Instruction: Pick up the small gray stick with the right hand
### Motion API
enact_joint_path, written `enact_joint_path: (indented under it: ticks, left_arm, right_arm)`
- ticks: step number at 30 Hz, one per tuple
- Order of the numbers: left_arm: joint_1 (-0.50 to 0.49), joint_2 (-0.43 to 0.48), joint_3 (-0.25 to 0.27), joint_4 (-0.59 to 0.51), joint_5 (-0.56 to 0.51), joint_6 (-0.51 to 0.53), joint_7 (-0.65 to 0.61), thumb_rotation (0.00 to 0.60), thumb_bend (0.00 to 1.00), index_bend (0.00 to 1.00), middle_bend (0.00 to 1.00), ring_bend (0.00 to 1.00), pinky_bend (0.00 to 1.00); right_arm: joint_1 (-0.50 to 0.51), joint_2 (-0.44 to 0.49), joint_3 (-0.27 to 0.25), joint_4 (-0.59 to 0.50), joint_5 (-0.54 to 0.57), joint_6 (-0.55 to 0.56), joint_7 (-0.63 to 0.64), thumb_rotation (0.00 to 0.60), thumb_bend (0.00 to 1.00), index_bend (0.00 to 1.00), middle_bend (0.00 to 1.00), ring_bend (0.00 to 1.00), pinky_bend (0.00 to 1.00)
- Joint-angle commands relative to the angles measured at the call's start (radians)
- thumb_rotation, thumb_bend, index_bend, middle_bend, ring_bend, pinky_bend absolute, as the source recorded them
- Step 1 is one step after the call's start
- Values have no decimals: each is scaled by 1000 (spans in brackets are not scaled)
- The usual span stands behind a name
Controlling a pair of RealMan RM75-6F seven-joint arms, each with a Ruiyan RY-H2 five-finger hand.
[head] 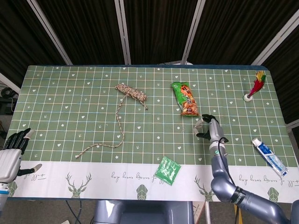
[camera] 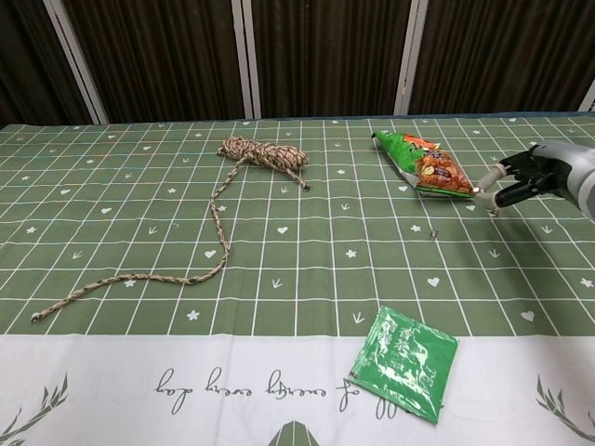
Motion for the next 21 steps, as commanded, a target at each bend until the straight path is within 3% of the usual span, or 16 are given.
enact_joint_path:
  ticks: [1,6,13,21]
  left_arm:
    - [0,0,0,1,1,1,0,600,79,0,0,0,0]
    - [1,-2,1,2,4,3,1,600,80,0,0,0,0]
    - [1,-3,1,5,6,4,2,600,78,0,0,0,0]
    - [0,-4,2,9,7,4,0,600,79,0,0,0,0]
  right_arm:
    - [7,4,41,-34,68,6,29,600,362,597,157,0,0]
    - [16,-5,110,-85,186,25,88,600,371,598,157,0,0]
    - [37,-32,123,-107,208,62,120,600,372,597,157,0,0]
    - [54,-68,96,-141,230,102,120,600,373,598,157,0,0]
